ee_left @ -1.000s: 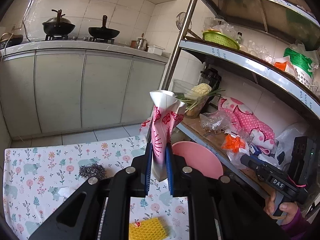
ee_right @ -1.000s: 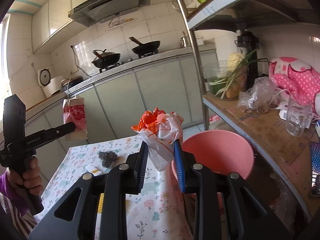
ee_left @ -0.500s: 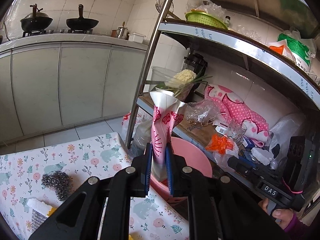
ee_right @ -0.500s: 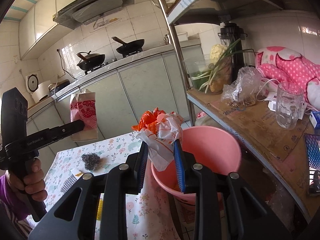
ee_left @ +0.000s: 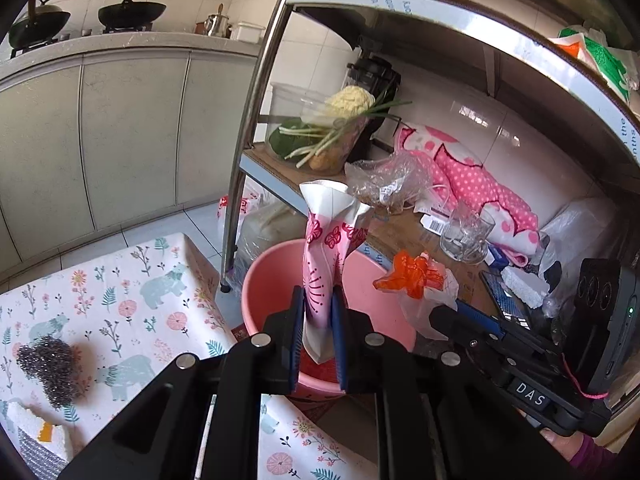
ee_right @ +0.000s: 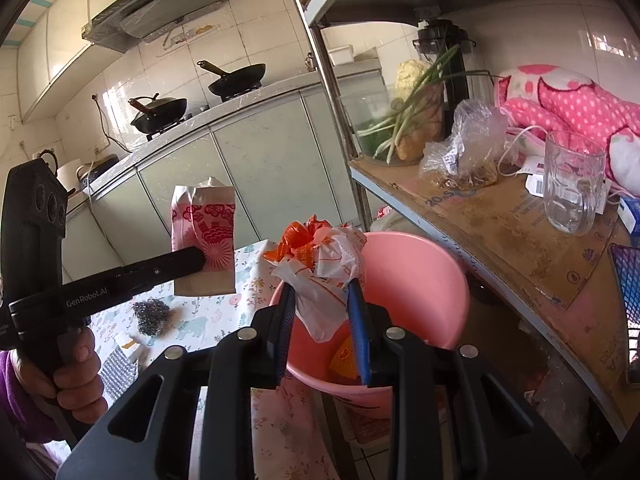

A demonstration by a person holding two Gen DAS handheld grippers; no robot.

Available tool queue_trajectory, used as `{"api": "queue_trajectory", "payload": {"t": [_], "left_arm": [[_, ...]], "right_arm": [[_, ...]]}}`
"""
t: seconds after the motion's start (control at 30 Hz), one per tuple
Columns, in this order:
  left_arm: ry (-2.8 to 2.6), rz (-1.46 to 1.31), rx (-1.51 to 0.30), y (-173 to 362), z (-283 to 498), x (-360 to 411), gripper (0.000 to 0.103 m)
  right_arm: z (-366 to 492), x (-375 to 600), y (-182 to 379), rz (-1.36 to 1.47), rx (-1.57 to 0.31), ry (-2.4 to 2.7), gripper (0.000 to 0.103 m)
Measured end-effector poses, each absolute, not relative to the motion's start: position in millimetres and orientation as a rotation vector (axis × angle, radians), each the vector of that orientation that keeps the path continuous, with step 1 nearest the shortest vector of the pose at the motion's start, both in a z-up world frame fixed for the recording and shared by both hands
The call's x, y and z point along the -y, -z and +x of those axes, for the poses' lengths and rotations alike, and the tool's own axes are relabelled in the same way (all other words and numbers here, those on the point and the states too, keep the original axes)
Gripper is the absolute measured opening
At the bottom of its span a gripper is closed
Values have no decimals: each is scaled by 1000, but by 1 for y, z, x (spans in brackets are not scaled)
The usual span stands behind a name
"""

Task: Collect trash
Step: 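Open both tools to drop the carton and plastic into the bucket, then move both tools back over the table toward the silver scrubber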

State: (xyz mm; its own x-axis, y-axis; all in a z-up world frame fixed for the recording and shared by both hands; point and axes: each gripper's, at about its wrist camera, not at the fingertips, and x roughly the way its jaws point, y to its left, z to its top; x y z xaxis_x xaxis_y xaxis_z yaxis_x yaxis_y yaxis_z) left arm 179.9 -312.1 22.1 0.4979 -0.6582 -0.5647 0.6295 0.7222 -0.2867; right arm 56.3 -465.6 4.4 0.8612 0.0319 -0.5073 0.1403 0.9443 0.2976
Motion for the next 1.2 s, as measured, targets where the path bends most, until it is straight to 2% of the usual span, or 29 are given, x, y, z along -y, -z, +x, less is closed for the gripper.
{"api": "queue_trajectory", "payload": {"t": [0.63, 0.73, 0.8, 0.87, 1.2], "left_arm": [[762, -33, -868, 24, 207, 348, 13], [759, -31, -875, 27, 208, 353, 14], [754, -38, -881, 29, 210, 354, 19], [742, -33, -894, 30, 211, 355, 35], [750, -36, -855, 18, 205, 348, 39]], "right_arm": [[79, 482, 32, 370, -603, 111, 27], [82, 484, 35, 381, -622, 111, 30], [83, 487, 39, 399, -635, 117, 33], [84, 489, 40, 408, -635, 118, 36], [80, 484, 35, 380, -624, 118, 38]]}}
